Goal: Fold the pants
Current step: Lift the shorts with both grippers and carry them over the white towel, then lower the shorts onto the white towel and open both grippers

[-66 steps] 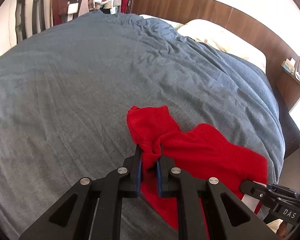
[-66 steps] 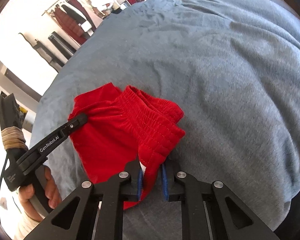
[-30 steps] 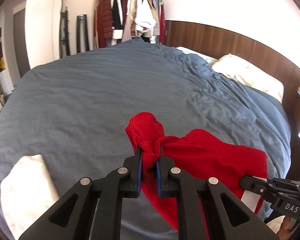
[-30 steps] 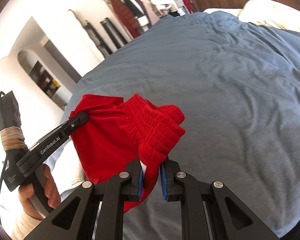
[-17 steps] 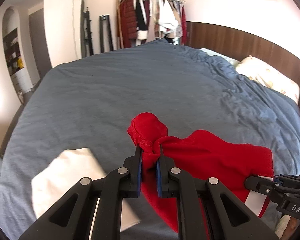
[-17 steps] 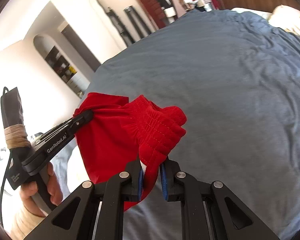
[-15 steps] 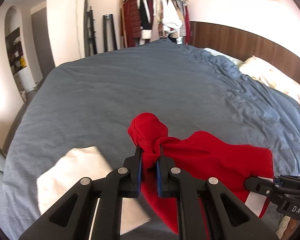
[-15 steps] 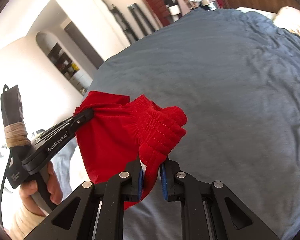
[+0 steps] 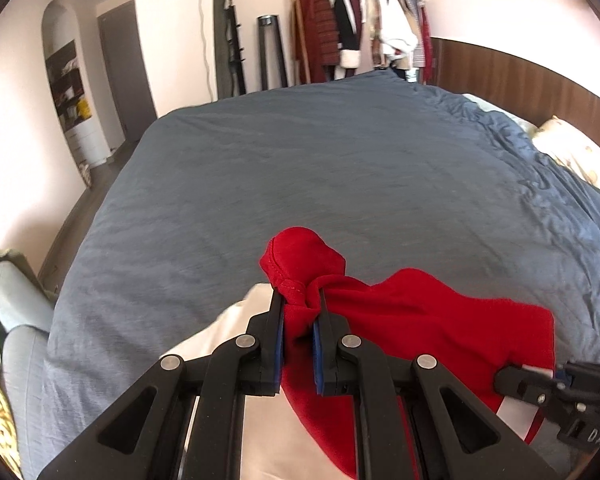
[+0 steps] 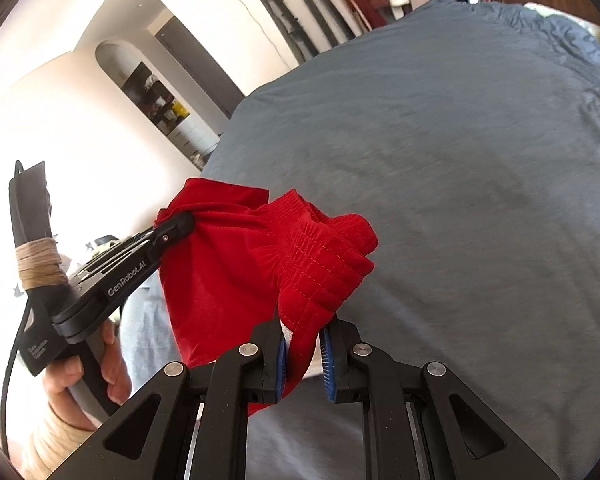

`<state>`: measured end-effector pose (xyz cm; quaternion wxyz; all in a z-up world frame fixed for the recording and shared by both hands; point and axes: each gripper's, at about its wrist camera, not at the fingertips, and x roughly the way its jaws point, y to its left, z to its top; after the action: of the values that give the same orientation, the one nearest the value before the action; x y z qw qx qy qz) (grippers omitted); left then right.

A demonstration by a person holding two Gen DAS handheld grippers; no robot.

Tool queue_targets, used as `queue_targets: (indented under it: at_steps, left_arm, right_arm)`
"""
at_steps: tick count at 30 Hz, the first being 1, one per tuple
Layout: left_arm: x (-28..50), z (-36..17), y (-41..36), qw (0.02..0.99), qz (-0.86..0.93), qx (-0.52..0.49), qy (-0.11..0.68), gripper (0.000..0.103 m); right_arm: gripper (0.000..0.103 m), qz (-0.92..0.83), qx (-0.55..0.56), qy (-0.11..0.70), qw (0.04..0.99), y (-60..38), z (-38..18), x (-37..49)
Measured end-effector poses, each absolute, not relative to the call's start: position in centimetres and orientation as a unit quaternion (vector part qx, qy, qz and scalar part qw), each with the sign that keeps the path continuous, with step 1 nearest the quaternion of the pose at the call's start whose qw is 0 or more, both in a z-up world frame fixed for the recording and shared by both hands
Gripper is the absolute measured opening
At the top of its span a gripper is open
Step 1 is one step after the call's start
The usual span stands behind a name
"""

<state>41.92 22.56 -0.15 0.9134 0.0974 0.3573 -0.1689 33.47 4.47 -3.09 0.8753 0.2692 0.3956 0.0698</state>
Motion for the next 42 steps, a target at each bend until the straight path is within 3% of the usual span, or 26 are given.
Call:
queue_targets:
  at_steps: [21, 23, 25, 30, 42]
  left_arm:
    - [47.2, -7.6, 28.2, 0.884, -0.151, 0.101, 0.43, 0.014]
    - [47.1, -7.8, 28.4, 0.885, -0.141, 0.103, 0.432, 0.017]
    - [47.0, -8.1, 29.0, 0.887, -0.124, 0.106, 0.432, 0.023]
    - [46.2, -7.7, 29.8, 0.895, -0.088, 0.115, 0.422, 0.032]
    - [37.4, -2.5, 31.3, 0.922, -0.059, 0.07, 0.376, 0.038]
  right_arm:
    - [0.018, 0.036, 0.275, 0.447, 0.85, 12.4, -8.2, 36.4]
    - [0.023, 0.036, 0.279, 0.453, 0.846, 12.0, -8.5, 36.4]
    - [0.041, 0.027, 0.274, 0.458, 0.845, 12.0, -8.4, 36.7]
    - [0.043, 0.008, 0.269, 0.467, 0.842, 11.9, -8.4, 36.2]
    - [0.043, 0.069, 0.182, 0.418, 0.888, 9.9, -3.4, 34.1]
